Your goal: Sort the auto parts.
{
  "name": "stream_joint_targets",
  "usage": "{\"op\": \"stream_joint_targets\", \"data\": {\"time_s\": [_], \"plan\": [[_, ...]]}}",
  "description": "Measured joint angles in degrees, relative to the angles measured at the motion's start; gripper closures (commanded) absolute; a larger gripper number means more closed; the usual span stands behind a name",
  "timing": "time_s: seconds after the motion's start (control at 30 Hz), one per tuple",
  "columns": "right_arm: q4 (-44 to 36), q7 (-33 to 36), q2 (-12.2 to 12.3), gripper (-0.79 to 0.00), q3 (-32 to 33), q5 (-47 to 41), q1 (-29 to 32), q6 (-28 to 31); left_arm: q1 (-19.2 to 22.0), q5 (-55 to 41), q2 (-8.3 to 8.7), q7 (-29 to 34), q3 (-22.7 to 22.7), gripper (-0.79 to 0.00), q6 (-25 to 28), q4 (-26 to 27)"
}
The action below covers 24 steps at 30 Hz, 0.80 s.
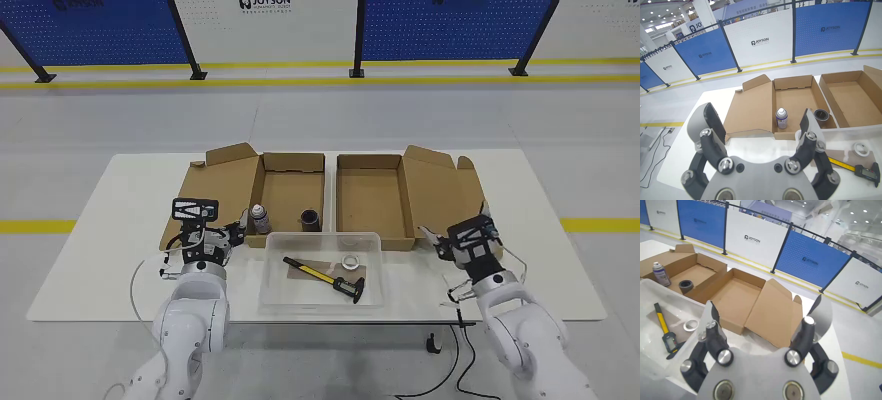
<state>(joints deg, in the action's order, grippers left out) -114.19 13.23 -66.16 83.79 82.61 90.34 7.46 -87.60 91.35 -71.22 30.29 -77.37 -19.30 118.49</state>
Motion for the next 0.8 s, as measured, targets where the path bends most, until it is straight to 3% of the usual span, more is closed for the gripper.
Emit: {"op": "stream_joint_targets", "data": {"time_s": [0.23,0.43,0.8], "plan": [[-1.32,11.48,-0.54,-0.785,-5.95,-3.45,-7.59,5.32,0.0,0.0,0.0,0.0,0.0,-0.785,0.0,0.0],[2.06,18.94,-0.87,-0.785,-8.8,-10.17,-12.64,10.33,0.0,0.0,0.0,0.0,0.0,-0.785,0.0,0.0],[9.11,26.17,-0.7,-0.785,-10.31,-19.41,-17.41,19.45,0.0,0.0,0.0,0.0,0.0,-0.785,0.0,0.0]]}}
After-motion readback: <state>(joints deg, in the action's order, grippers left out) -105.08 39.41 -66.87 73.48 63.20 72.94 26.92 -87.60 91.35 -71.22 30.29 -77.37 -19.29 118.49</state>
